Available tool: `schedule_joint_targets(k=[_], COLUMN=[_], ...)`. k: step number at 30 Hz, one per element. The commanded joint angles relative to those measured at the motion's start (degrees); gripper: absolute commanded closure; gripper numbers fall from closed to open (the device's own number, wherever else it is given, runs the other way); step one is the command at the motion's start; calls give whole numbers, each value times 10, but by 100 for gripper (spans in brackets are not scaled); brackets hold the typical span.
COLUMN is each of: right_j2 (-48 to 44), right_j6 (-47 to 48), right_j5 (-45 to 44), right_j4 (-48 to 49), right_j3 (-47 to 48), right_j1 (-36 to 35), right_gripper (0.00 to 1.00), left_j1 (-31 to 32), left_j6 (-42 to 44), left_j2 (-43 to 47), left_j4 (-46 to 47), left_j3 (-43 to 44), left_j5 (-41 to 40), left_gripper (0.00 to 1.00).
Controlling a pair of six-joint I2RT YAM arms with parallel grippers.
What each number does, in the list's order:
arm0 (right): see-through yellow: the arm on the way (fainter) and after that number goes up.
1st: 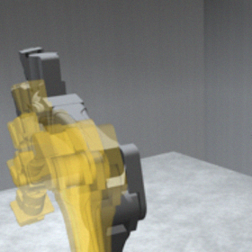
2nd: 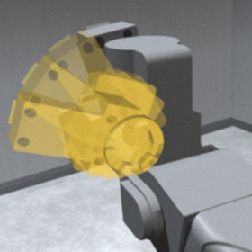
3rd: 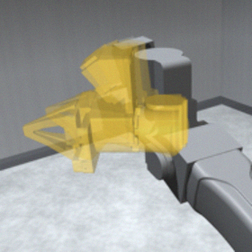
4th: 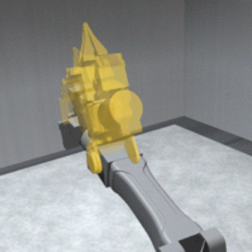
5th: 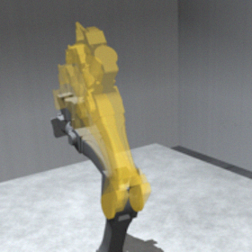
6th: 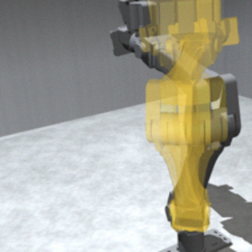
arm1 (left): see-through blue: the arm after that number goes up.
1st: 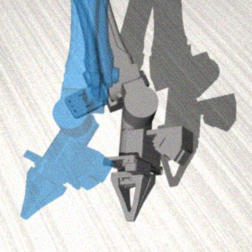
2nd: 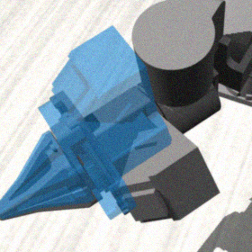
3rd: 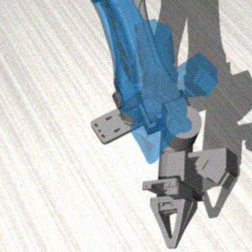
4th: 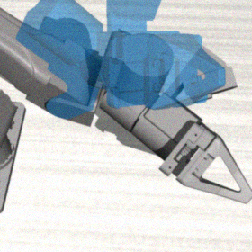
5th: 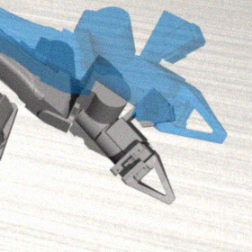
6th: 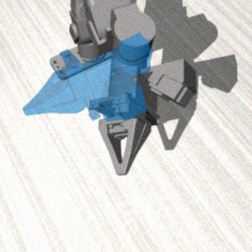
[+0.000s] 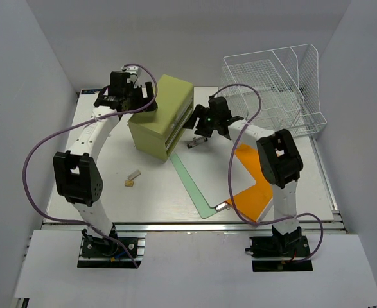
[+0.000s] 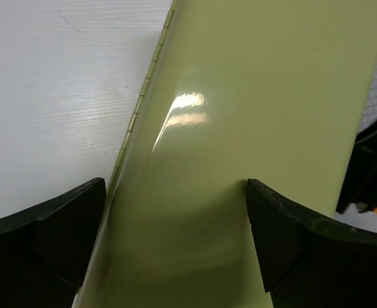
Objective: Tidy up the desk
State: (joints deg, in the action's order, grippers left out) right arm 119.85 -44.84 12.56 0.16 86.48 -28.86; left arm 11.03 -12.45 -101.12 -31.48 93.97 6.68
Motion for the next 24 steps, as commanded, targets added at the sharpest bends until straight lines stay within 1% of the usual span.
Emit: schedule_joint_targets(k=[1, 6, 10, 14, 16, 17, 19, 21, 24], right_j2=[17, 50, 79, 93, 92, 91, 93, 95, 103], right_j6=[-49, -60, -89, -102, -111, -116, -135, -147, -154], right_j5=[11, 25, 33, 29, 24, 19, 22, 28, 25], right_j4=[81, 115, 136, 139, 143, 155, 178, 211, 222], right_j3=[31, 55, 63, 74, 68, 63, 45, 37, 38], right_j1=[-3, -9, -11, -15, -16, -16, -16, -17, -24], right_gripper=[28, 28, 32, 40, 43, 50, 55, 57, 61], left_j1=[-6, -7, -7, -6, -7, -6, -6, -6, -6], left_j6=[25, 43, 53, 65, 67, 69, 72, 74, 81], left_j2=[-11, -22, -23, -28, -30, -34, -36, -41, -47], left_j4=[-31, -47, -50, -59, -60, -63, -65, -67, -70], left_j3=[22, 11, 0, -3, -4, -3, -3, -2, -1], left_j5=[14, 4, -11, -17, -23, -25, -26, -28, -29], left_gripper=[2, 2, 2, 2, 2, 2, 2, 2, 2])
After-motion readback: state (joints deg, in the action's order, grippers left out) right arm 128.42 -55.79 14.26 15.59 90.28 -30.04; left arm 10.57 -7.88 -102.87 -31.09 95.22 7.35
